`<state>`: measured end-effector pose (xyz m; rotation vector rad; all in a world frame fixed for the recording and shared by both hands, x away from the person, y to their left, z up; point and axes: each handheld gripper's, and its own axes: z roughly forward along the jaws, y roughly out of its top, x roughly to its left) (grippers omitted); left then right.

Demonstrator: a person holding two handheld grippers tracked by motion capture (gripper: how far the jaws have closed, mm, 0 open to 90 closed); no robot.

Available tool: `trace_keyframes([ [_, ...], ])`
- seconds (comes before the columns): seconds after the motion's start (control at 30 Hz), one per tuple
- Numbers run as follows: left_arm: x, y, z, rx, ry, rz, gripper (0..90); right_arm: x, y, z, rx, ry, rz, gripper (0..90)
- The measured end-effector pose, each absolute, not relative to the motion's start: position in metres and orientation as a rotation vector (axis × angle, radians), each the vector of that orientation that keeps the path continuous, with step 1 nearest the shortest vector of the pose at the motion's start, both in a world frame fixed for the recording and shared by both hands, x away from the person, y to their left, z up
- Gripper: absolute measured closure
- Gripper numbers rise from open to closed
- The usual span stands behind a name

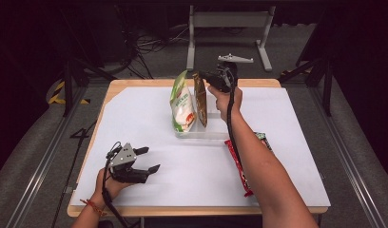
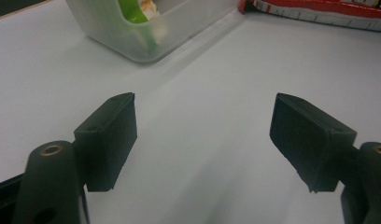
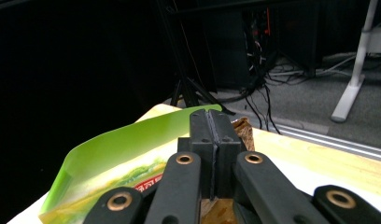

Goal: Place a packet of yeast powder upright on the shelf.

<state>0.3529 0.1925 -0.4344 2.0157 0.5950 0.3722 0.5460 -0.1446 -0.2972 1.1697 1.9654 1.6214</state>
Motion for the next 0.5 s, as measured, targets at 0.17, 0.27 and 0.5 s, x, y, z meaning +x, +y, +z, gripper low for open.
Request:
trace_keyframes([
  [0.17,0.352,0.191,-0.435,2.020,0.594,0.372,23.7,0.538,-0.152,-0.311,1.148,1.957,1.674,89.8],
  [0.27,0.352,0.189,-0.434,2.028,0.589,0.376,23.6,0.534,-0.155,-0.320,1.113,1.990,1.680,89.3],
  [0.5,0.352,0.188,-0.435,2.030,0.597,0.378,23.4,0.516,-0.161,-0.326,1.005,2.030,1.714,89.0],
])
